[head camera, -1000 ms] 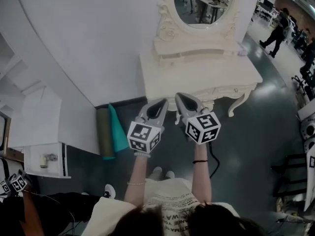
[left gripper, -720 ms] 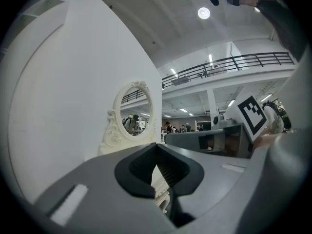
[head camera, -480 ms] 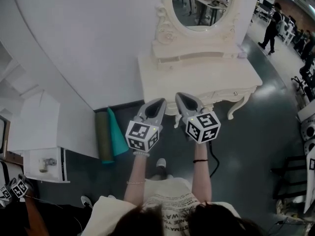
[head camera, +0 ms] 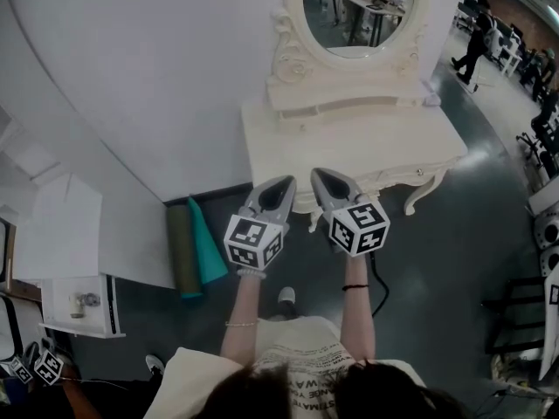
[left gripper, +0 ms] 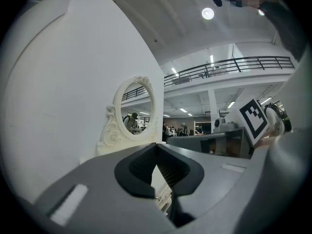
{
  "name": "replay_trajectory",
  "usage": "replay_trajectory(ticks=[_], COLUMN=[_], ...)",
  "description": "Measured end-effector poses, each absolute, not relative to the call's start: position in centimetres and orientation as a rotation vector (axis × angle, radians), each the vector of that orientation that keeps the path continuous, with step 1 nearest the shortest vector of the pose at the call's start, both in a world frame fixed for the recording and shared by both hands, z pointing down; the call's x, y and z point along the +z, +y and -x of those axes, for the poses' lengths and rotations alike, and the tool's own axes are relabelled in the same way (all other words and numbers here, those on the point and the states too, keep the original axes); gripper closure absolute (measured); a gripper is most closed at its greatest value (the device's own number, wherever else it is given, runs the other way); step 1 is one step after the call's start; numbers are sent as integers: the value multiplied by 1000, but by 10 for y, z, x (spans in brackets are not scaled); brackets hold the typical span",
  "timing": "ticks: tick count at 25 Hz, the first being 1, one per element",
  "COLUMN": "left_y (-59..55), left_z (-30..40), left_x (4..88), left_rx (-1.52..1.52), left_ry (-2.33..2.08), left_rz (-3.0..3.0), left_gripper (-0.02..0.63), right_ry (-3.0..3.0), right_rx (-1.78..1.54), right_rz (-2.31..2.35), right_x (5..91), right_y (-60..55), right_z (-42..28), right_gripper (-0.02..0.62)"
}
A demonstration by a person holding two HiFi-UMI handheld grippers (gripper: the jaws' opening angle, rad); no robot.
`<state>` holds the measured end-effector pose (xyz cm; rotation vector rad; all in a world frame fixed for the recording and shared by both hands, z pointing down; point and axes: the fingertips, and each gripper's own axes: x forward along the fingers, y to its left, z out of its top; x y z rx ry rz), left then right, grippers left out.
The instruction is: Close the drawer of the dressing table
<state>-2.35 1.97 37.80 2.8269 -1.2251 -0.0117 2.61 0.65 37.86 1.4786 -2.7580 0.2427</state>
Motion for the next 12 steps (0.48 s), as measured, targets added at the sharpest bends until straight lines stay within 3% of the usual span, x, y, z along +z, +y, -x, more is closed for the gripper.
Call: replay_trajectory(ticks=[12], left_y=[-23], left_z=[23], left_x=[383], left_rx=[-12], left_ry=[-1184], left_rz=[-2818], left_gripper=[604], right_ry=[-2735], right_rx=[284], right_rz=[-1478], right_x=[390], right_y=[-37], right_z=[-25], right_gripper=[592])
